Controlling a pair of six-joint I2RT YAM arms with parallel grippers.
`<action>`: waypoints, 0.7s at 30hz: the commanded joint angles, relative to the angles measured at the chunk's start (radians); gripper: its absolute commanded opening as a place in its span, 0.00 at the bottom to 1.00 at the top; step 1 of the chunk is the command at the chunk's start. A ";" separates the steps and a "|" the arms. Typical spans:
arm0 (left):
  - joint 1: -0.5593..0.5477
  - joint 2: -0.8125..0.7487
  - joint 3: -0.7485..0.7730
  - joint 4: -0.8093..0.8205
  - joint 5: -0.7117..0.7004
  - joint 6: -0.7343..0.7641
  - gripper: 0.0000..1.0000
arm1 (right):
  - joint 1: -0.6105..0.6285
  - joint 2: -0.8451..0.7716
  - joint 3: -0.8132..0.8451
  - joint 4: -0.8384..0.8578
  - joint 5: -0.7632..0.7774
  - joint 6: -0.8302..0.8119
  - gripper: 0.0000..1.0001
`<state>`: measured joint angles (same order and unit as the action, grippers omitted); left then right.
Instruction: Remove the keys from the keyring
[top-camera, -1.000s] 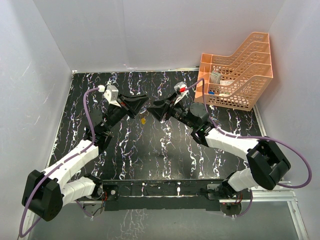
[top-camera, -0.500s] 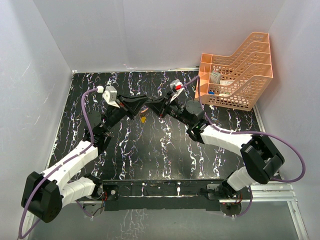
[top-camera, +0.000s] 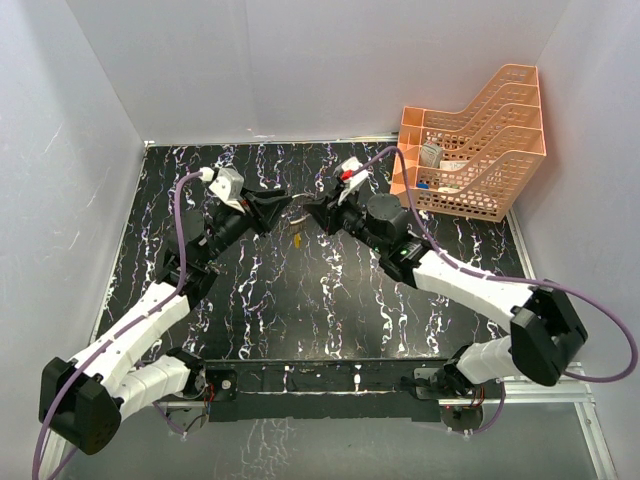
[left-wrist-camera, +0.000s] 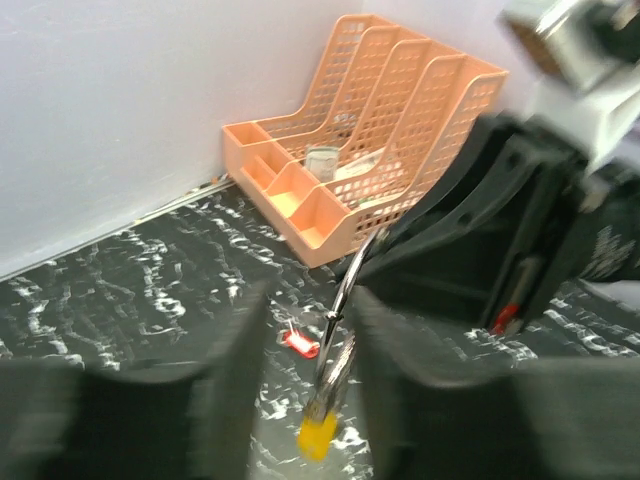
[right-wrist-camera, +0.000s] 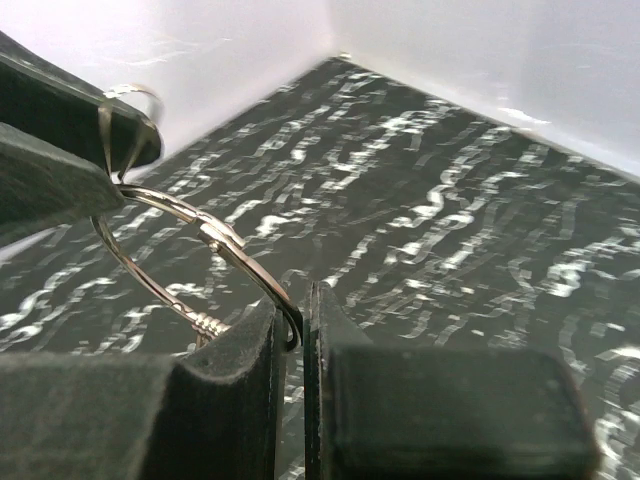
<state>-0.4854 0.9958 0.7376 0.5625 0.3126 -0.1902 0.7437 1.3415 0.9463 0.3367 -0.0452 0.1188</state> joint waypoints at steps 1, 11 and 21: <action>0.004 -0.011 0.067 -0.211 -0.063 0.109 0.56 | 0.003 -0.085 0.125 -0.203 0.181 -0.152 0.00; 0.004 0.028 0.134 -0.319 -0.125 0.163 0.99 | 0.050 -0.092 0.225 -0.289 0.247 -0.240 0.00; 0.004 0.017 0.199 -0.227 -0.081 0.306 0.99 | 0.152 -0.057 0.291 -0.354 0.398 -0.344 0.00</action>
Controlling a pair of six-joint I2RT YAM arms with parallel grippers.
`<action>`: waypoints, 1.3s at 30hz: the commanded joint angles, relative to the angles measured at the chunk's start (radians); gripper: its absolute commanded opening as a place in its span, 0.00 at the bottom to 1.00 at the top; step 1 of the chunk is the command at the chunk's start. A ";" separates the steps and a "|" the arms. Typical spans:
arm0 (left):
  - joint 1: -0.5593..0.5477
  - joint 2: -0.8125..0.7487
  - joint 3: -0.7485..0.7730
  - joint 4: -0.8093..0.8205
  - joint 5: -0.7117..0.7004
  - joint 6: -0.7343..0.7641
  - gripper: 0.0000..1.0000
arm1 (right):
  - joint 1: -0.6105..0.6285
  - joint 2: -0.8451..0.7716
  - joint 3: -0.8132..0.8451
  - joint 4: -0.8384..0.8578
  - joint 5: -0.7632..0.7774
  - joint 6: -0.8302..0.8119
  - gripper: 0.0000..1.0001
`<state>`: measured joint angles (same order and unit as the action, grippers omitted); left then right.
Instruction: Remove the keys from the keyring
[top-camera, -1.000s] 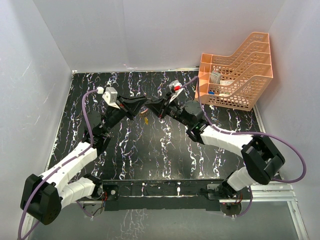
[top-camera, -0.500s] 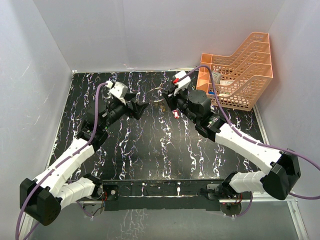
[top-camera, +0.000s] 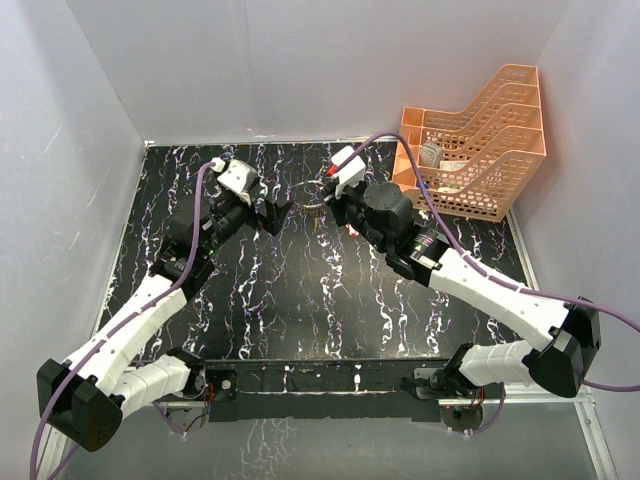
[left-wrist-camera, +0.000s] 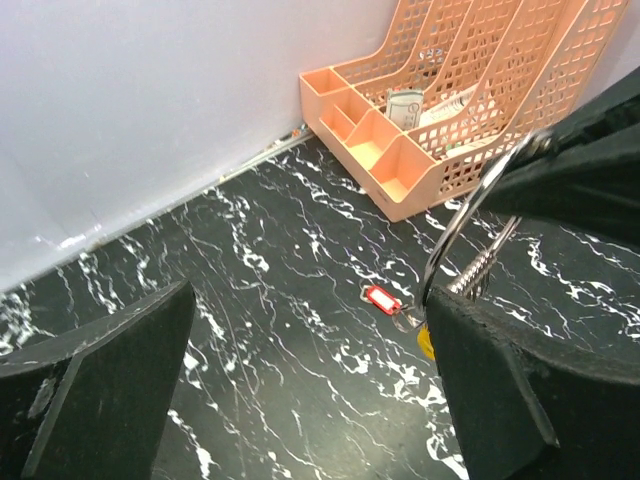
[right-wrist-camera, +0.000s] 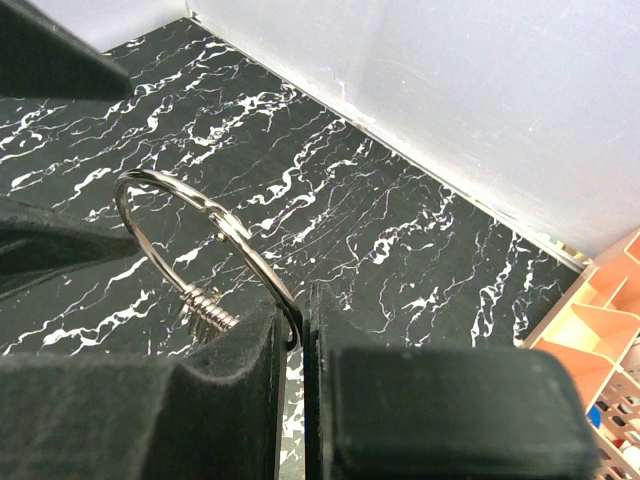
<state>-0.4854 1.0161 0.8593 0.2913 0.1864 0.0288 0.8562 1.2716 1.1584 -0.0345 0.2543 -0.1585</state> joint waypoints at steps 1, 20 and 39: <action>0.003 0.002 0.087 0.052 0.071 0.105 0.99 | 0.052 0.020 0.089 0.010 0.123 -0.082 0.00; -0.043 0.051 0.081 0.069 0.272 0.170 0.88 | 0.110 -0.003 0.088 0.077 0.273 -0.147 0.00; -0.048 0.030 -0.295 0.553 0.280 0.052 0.96 | 0.112 -0.051 0.078 0.142 0.236 -0.064 0.00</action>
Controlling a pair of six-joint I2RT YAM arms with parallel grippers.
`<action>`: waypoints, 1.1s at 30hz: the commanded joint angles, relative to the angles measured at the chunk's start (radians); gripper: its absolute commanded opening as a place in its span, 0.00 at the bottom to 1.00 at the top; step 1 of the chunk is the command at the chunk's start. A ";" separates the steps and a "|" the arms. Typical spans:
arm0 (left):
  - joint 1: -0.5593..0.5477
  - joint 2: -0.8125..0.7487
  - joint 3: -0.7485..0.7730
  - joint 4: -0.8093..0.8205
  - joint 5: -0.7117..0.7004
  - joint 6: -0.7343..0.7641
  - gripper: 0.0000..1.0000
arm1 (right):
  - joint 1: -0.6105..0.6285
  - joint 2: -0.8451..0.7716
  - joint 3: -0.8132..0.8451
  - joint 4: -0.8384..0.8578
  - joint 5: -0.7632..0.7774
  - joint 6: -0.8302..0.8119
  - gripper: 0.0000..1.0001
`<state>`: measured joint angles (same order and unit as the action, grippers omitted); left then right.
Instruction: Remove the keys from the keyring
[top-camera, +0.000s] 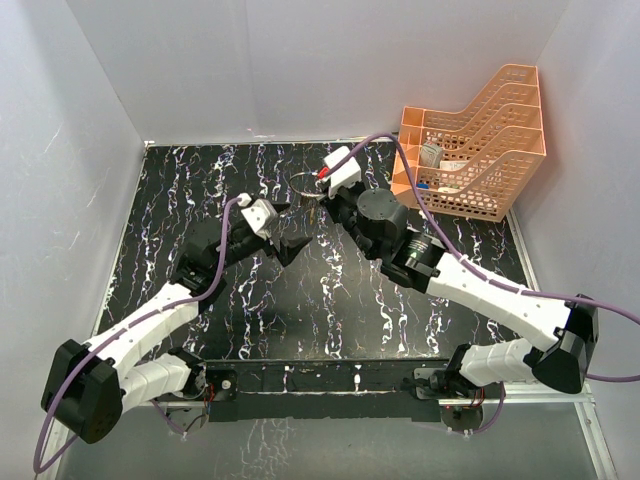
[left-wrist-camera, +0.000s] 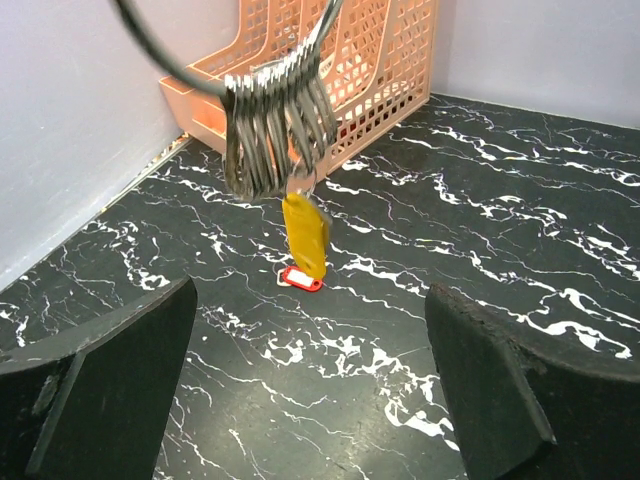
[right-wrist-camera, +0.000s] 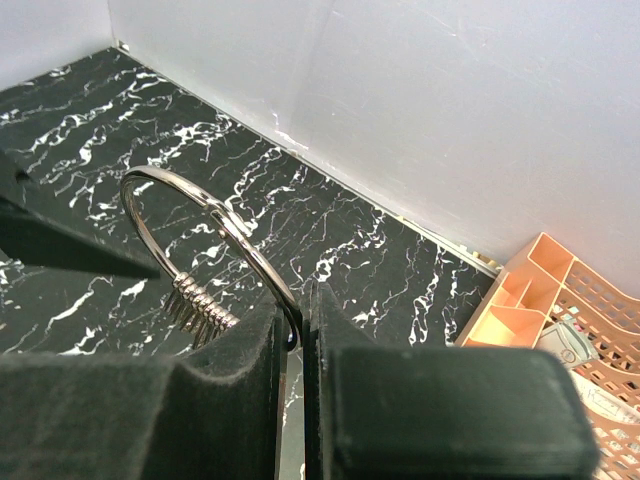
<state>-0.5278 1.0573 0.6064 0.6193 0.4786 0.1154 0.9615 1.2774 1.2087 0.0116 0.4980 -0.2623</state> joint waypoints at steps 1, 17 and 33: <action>-0.007 -0.001 -0.058 0.268 -0.021 -0.040 0.96 | 0.006 -0.059 0.027 0.096 -0.011 0.046 0.00; -0.033 0.136 -0.061 0.561 0.007 -0.152 0.87 | 0.009 -0.079 0.010 0.105 -0.011 0.077 0.00; -0.067 0.257 -0.016 0.686 -0.020 -0.195 0.76 | 0.019 -0.087 0.005 0.109 -0.009 0.087 0.00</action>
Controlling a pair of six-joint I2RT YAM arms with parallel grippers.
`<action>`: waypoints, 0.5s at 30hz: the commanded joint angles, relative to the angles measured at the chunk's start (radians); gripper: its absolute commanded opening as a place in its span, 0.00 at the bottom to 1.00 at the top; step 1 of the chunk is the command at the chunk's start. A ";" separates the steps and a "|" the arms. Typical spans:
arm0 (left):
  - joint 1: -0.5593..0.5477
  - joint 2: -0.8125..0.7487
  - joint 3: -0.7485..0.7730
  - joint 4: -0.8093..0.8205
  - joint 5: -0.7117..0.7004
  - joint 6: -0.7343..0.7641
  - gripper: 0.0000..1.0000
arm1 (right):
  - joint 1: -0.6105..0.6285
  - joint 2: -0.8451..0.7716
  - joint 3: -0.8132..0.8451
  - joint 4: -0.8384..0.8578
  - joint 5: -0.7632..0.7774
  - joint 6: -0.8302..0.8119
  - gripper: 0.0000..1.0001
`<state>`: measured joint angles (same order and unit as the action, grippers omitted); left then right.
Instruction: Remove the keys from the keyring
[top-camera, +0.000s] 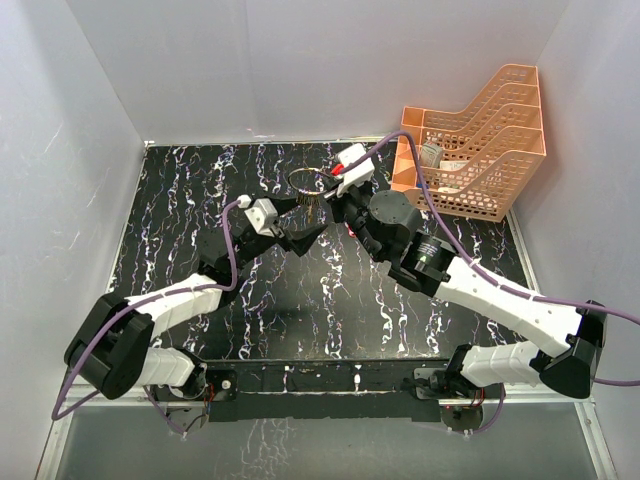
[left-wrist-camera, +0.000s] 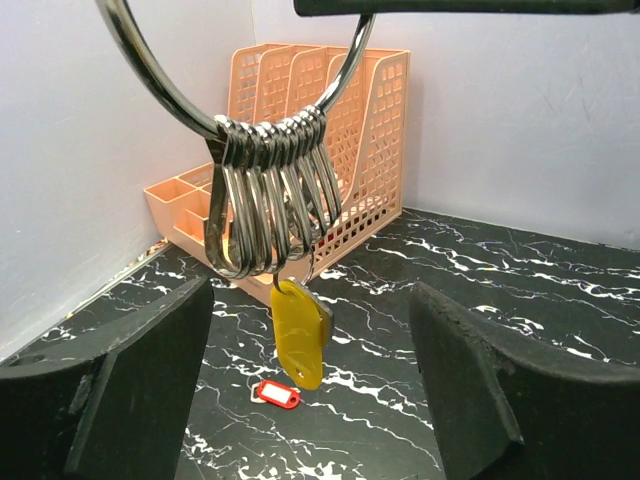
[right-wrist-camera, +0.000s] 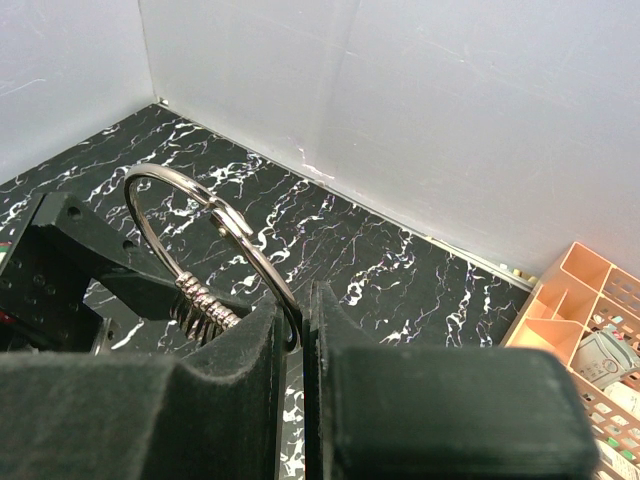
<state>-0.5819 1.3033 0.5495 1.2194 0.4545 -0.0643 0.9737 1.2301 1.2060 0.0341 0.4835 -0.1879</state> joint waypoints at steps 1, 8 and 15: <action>-0.014 0.018 0.042 0.086 0.003 -0.016 0.73 | 0.006 -0.040 0.007 0.087 0.006 0.013 0.00; -0.023 0.038 0.043 0.077 -0.021 -0.008 0.54 | 0.008 -0.045 0.000 0.093 0.012 0.009 0.00; -0.025 0.002 0.024 0.066 -0.085 0.014 0.23 | 0.008 -0.044 -0.008 0.100 0.027 0.002 0.00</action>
<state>-0.5999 1.3521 0.5610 1.2453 0.4122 -0.0738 0.9760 1.2236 1.1954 0.0402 0.4881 -0.1848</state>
